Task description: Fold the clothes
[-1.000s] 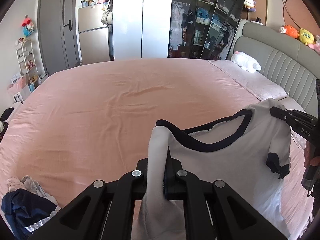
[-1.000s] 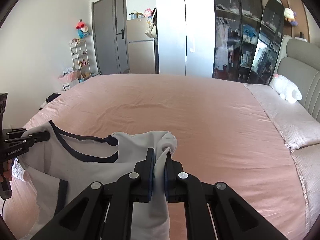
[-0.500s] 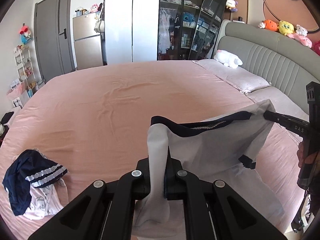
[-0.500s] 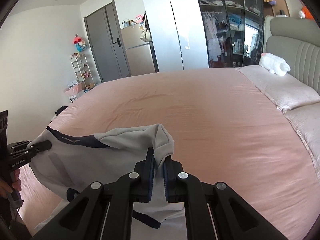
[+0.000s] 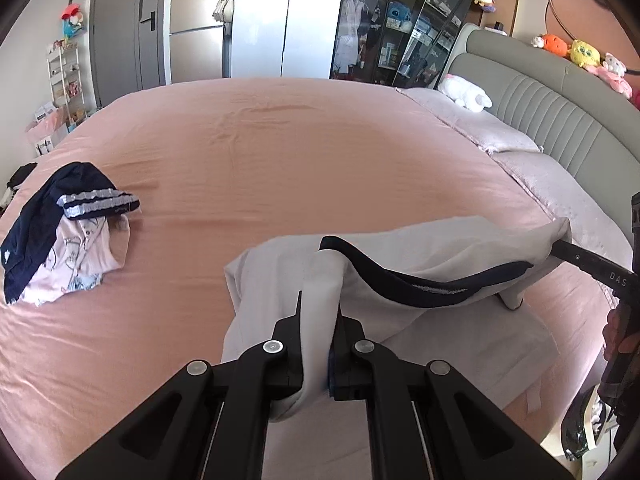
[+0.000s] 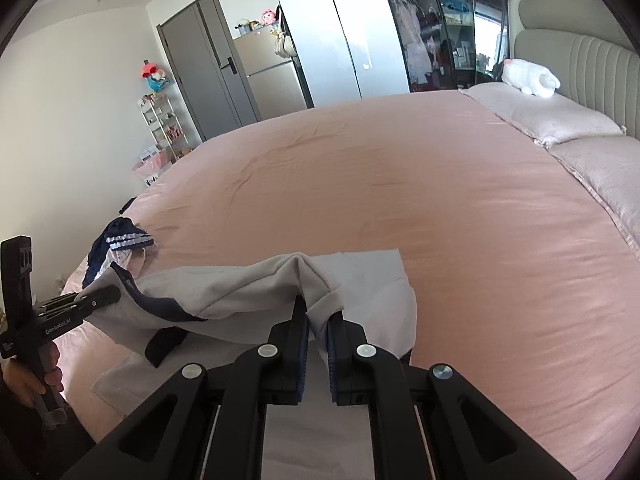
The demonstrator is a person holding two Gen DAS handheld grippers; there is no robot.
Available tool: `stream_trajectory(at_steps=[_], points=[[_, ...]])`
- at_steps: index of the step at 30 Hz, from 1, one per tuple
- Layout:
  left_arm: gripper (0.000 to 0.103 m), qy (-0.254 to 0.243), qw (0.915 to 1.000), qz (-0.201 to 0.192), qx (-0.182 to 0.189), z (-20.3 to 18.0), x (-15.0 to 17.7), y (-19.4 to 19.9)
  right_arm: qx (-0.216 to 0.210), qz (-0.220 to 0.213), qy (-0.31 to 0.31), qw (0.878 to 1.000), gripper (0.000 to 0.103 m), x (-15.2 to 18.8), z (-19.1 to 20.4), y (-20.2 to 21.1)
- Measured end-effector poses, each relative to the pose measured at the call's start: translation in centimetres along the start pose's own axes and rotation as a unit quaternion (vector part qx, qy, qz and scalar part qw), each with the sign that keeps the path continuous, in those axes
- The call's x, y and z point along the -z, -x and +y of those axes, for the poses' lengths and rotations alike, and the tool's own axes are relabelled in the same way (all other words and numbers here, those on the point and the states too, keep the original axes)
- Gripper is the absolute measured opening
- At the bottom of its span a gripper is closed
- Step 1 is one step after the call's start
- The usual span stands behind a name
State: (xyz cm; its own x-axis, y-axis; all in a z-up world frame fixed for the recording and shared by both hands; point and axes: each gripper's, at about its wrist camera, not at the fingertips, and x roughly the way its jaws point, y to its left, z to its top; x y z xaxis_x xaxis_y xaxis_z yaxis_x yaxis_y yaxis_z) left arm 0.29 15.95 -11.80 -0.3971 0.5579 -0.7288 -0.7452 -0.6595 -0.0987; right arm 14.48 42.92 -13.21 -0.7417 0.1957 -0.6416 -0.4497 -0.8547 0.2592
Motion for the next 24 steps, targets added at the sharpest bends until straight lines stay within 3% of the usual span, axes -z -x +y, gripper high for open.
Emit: stream_trajectory(at_steps=[9,15,21,24], points=[[0.005,-0.030,0.9992,-0.023,-0.009,-1.4,1.8,3.3,0.013,-0.008,-0.044,0.999,0.006,2.9,0.2,2.5],[0.006,-0.033,0.9990,0.005,-0.030,-1.3,3.2,2.8,0.006,0.016,-0.058,0.998,0.006,4.9,0.0,2.6],[0.006,-0.074,0.9959,0.026,-0.046,-2.5,5.1,2.4,0.015,0.041,-0.049,0.998,0.006,7.2,0.1,2.1],[0.007,-0.061,0.9967,0.033,-0.041,-2.0,5.6,2.3,0.020,0.050,-0.047,0.997,0.006,8.1,0.1,1.9]])
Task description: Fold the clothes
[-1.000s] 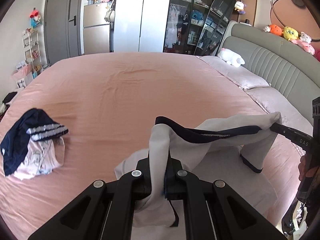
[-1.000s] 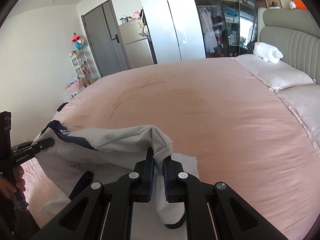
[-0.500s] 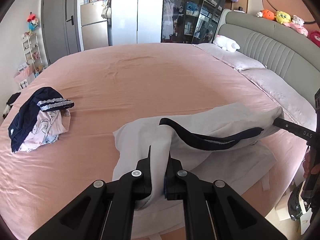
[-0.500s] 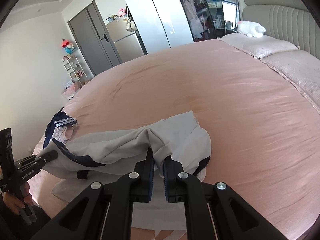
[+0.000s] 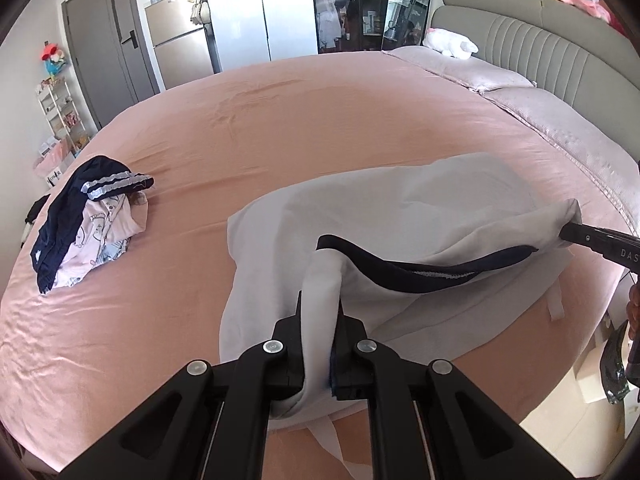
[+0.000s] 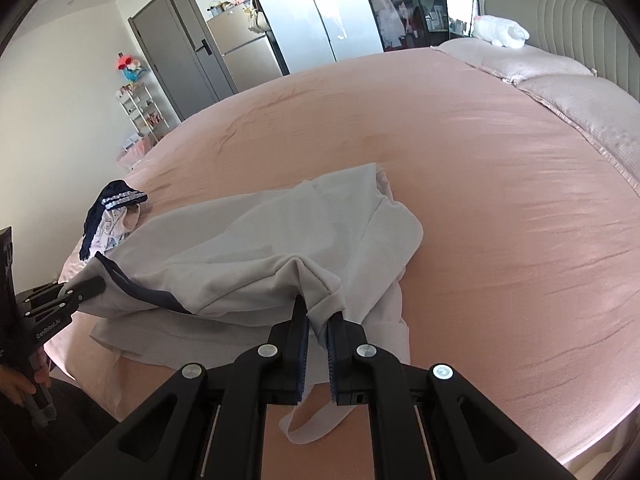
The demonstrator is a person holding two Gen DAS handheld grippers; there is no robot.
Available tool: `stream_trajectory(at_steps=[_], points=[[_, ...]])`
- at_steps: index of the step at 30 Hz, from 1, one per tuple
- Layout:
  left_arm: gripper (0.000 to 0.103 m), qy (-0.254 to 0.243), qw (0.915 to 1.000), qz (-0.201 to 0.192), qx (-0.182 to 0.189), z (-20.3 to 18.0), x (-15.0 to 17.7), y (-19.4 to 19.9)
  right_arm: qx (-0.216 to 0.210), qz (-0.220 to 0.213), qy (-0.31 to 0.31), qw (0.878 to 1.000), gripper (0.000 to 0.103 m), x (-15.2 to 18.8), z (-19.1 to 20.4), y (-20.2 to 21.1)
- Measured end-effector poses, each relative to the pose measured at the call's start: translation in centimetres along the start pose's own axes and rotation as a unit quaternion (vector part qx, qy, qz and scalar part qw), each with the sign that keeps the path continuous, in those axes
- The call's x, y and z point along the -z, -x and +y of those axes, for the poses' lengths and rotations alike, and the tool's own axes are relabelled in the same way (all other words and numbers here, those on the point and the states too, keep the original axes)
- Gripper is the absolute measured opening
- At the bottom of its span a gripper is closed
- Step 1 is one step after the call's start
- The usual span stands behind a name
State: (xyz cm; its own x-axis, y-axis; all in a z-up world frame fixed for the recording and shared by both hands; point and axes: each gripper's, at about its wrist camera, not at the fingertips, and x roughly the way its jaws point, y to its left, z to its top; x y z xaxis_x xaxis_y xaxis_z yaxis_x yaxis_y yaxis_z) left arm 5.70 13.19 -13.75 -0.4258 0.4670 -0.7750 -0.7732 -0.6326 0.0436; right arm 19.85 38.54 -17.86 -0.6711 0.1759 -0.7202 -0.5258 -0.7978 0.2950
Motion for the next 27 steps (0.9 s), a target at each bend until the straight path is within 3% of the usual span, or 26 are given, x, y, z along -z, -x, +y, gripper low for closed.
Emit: stream_trajectory(at_steps=[6,10,11,13,14,15,19,21,23,27], points=[[0.008,0.038,0.9987,0.021,0.026,0.9,0.9,-0.3,0.029,0.004,0.027,0.999,0.010,0.7,0.5,-0.5],[0.015,0.037,0.9989,0.015,0.025,0.5,1.1,1.4,0.056,0.015,0.032,0.998,0.034,1.2,0.8,-0.4],[0.024,0.033,0.9992,0.009,0.019,0.3,1.0,2.0,0.061,0.018,0.029,0.998,0.048,1.3,0.8,0.0],[0.053,0.030,0.9994,-0.008,0.016,0.3,0.6,3.2,0.066,0.018,0.024,0.997,0.062,1.2,0.8,1.0],[0.078,0.033,0.9991,-0.021,0.018,0.4,0.2,4.0,0.066,0.011,0.024,0.997,0.063,1.1,0.8,1.9],[0.088,0.037,0.9985,-0.035,0.020,0.5,-0.2,4.8,0.064,0.001,0.025,0.998,0.063,0.9,0.9,2.7],[0.088,0.071,0.9927,-0.086,0.046,1.4,-2.4,6.8,0.056,-0.053,0.032,0.996,0.071,-1.0,1.6,5.7],[0.088,0.079,0.9914,-0.097,0.039,1.7,-3.4,6.4,0.048,-0.076,0.029,0.996,0.071,-2.2,2.0,6.2],[0.088,0.082,0.9921,-0.092,0.021,1.9,-4.2,5.1,0.041,-0.087,0.028,0.995,0.071,-3.2,2.5,5.7],[0.088,0.100,0.9923,-0.060,0.043,2.4,-4.6,1.7,0.032,-0.082,0.031,0.996,0.071,-4.4,3.6,3.1]])
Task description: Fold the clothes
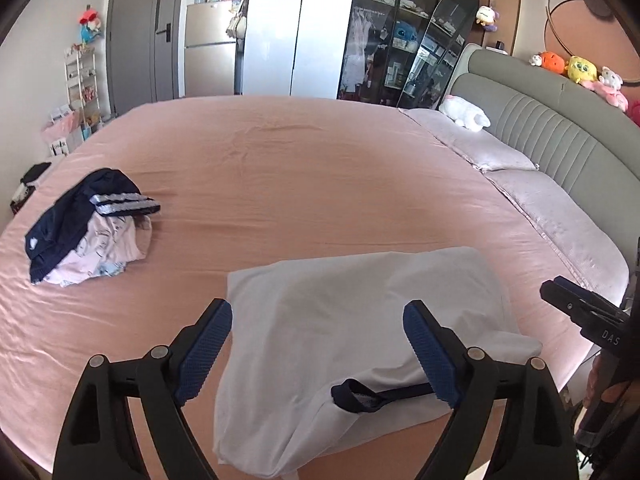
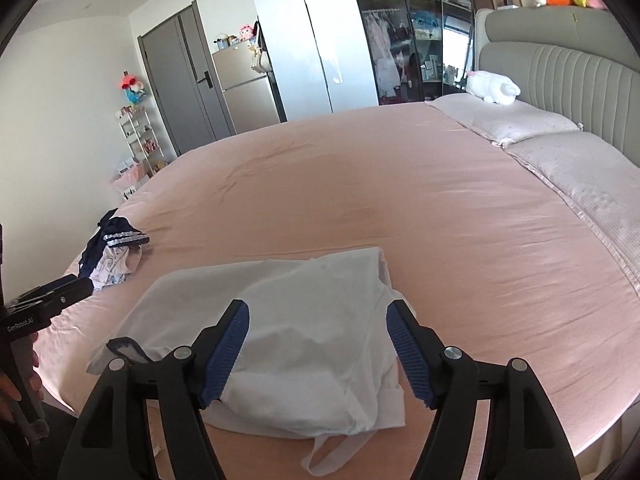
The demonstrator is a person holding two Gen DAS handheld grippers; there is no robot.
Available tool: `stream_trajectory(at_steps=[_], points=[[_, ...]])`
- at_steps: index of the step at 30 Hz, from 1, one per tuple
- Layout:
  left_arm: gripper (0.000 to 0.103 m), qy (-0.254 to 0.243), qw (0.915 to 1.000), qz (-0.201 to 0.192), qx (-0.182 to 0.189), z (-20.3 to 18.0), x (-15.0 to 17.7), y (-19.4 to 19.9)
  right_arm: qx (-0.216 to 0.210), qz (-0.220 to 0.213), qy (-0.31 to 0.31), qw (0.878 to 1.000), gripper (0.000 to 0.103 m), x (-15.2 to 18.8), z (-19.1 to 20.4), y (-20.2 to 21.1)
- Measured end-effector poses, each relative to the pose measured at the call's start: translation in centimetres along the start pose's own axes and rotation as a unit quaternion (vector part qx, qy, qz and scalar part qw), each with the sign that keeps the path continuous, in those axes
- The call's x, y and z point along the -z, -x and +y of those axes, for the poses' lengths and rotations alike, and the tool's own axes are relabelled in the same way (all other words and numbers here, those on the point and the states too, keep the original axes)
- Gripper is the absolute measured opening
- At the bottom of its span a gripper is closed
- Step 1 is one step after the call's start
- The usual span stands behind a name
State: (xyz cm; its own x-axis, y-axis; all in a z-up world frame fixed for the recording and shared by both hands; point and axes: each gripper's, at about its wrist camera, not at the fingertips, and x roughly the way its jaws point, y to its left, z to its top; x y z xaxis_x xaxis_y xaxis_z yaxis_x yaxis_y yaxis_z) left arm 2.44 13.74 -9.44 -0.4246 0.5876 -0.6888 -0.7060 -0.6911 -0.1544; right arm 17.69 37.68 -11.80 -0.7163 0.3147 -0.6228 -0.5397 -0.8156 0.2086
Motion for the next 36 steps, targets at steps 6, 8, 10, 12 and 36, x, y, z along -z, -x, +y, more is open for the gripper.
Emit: stream_trajectory(at_steps=[6,8,10,12,36], points=[[0.088,0.008,0.9980,0.062,0.002,0.3,2.0,-4.1,-0.021,0.036,-0.003,0.999,0.052,1.2,1.6,-3.8],[0.088,0.010,0.9958,0.091,-0.003,0.6,3.2,-5.1,-0.026,0.055,-0.007,0.998,0.047,2.1,1.7,-4.7],[0.088,0.014,0.9930,0.117,-0.003,0.8,4.6,-5.6,-0.029,0.077,-0.015,0.997,0.046,3.2,1.3,-5.6],[0.088,0.011,0.9901,0.140,-0.006,0.9,6.2,-5.8,-0.022,0.098,-0.021,0.995,0.046,4.4,0.8,-6.3],[0.092,-0.001,0.9967,0.064,-0.051,2.2,-0.3,-3.1,0.012,0.074,0.001,0.997,0.061,-0.1,-3.7,-5.3]])
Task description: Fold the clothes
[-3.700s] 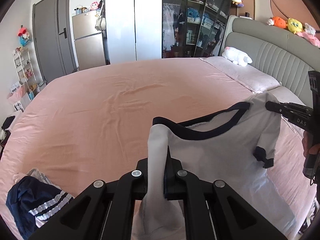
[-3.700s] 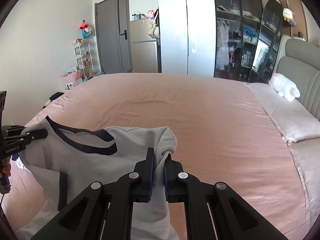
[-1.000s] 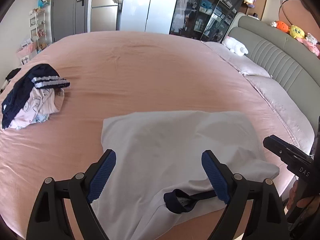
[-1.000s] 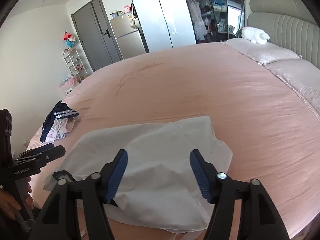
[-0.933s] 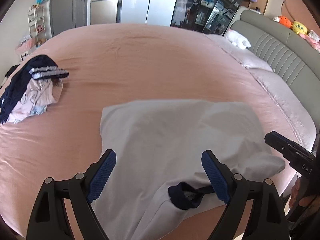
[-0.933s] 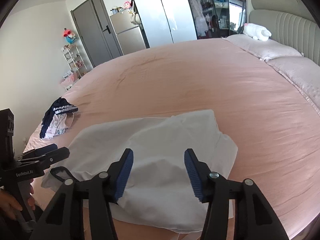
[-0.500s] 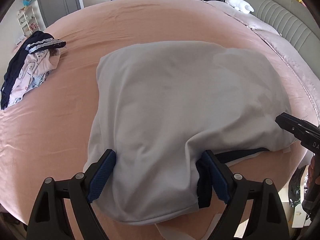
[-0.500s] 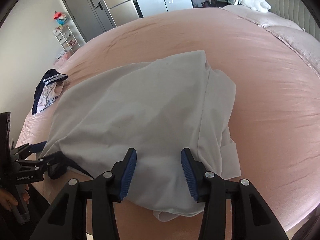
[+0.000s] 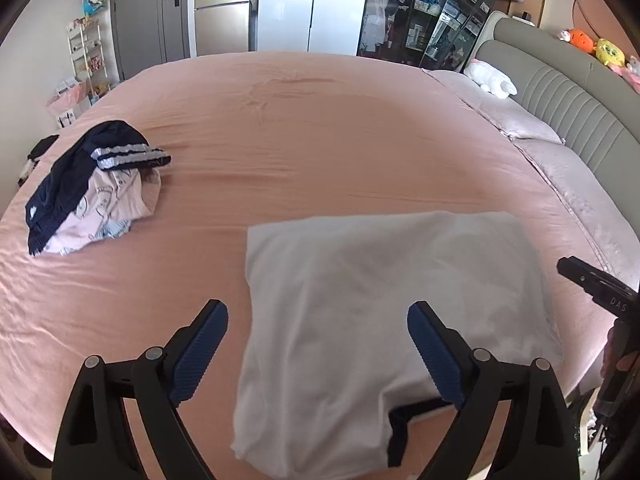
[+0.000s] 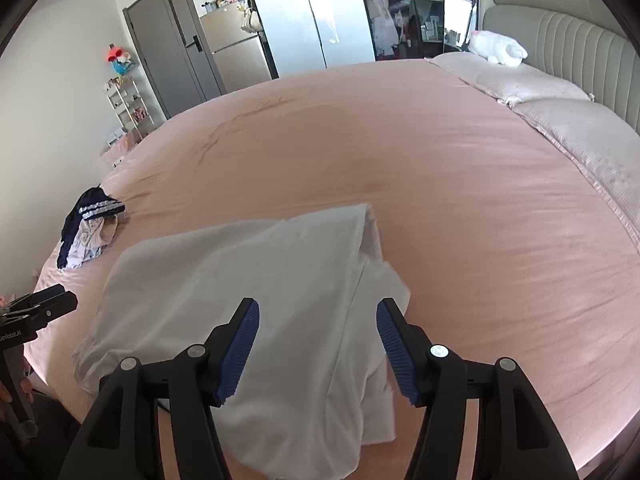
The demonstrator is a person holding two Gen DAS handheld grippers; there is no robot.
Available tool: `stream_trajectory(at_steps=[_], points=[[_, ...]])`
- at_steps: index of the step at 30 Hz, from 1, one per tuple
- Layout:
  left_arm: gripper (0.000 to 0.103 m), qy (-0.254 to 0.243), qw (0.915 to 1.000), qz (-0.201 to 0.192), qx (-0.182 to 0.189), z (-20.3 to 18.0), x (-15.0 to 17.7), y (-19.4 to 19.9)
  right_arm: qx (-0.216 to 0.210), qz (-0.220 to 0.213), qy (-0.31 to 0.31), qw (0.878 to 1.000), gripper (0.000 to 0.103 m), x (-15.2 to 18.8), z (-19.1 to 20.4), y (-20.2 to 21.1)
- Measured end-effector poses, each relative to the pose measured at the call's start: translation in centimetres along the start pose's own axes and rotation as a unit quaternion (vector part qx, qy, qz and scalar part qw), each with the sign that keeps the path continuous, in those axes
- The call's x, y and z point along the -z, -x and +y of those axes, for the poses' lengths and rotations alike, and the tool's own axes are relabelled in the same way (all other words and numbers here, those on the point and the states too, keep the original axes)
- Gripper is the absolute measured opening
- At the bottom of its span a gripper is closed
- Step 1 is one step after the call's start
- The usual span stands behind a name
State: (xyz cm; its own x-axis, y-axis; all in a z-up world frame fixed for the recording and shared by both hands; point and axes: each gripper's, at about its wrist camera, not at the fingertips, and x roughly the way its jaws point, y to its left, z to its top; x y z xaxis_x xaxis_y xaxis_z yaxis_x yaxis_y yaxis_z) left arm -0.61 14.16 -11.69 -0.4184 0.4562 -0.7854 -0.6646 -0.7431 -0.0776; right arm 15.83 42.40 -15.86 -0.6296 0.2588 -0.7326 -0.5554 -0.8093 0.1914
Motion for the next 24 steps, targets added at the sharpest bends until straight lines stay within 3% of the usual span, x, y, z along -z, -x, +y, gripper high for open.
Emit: stream_trajectory(at_steps=[4,10,18,24], points=[[0.092,0.004,0.9998,0.021,-0.007,2.5,-2.4,-3.9,0.004,0.004,0.018,1.000,0.065,-3.2,-1.3,-2.3],[0.092,0.024,0.9977,0.064,0.007,4.7,-3.1,-8.2,-0.015,0.053,-0.002,0.999,0.066,-5.9,-3.0,-8.0],[0.093,0.041,0.9964,0.067,0.031,5.5,-3.8,-9.8,-0.058,0.094,-0.021,0.994,0.066,-6.7,-2.6,-12.4],[0.092,0.070,0.9925,0.087,0.049,5.9,-4.3,-11.8,-0.064,0.116,-0.017,0.991,0.066,-6.5,-2.2,-14.2]])
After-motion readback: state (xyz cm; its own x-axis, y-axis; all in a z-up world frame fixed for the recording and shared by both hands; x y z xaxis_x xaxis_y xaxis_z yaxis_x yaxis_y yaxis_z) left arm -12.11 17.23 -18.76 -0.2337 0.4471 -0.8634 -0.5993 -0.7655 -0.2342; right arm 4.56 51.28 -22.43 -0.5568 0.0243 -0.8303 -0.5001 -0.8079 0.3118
